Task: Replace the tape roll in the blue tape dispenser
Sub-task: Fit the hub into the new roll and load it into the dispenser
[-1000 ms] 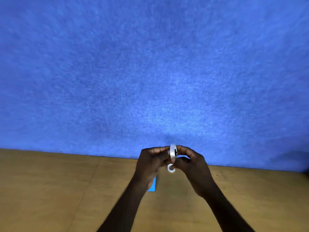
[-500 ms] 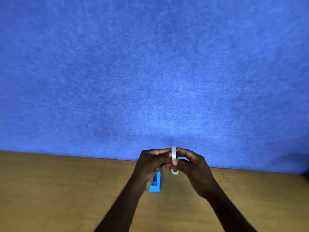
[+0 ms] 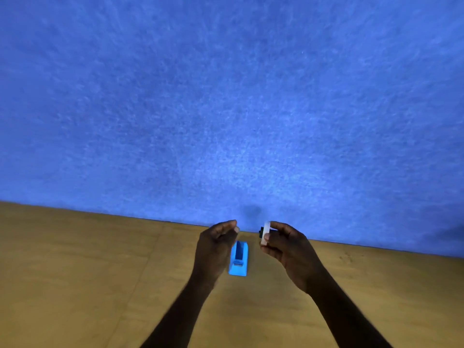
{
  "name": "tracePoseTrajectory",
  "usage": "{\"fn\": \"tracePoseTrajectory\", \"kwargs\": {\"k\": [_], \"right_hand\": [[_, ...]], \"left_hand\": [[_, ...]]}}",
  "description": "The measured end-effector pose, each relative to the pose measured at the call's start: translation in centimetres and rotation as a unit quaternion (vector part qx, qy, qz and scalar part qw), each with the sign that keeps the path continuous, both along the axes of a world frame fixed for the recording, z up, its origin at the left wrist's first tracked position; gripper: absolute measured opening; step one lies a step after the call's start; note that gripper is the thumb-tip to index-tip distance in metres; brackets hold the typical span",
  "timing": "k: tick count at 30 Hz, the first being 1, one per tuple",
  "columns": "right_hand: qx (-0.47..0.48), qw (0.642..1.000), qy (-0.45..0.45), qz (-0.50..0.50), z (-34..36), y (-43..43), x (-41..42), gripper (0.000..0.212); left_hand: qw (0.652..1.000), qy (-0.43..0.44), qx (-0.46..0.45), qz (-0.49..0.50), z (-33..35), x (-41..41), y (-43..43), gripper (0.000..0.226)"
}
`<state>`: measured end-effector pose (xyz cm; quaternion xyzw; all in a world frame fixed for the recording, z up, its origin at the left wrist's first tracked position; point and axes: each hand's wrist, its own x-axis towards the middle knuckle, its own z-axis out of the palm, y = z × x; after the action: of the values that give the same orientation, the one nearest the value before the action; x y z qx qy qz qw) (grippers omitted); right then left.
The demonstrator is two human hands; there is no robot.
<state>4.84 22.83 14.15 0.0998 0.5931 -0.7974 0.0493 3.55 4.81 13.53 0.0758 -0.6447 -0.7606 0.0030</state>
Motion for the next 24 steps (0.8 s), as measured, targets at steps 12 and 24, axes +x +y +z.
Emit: {"fn": "tracePoseTrajectory", "kwargs": {"k": [12, 24], "right_hand": [[0.181, 0.980, 0.053, 0.061, -10.9, -2.4, -4.6, 0.014], [0.384, 0.916, 0.079, 0.088, -16.0, -2.3, -8.7, 0.046]], "left_hand": [[0.933, 0.002, -0.316, -0.173, -14.1, -3.9, -3.8, 0.091], [0.877, 0.090, -0.417, -0.221, -19.1, -7.6, -3.0, 0.130]]}}
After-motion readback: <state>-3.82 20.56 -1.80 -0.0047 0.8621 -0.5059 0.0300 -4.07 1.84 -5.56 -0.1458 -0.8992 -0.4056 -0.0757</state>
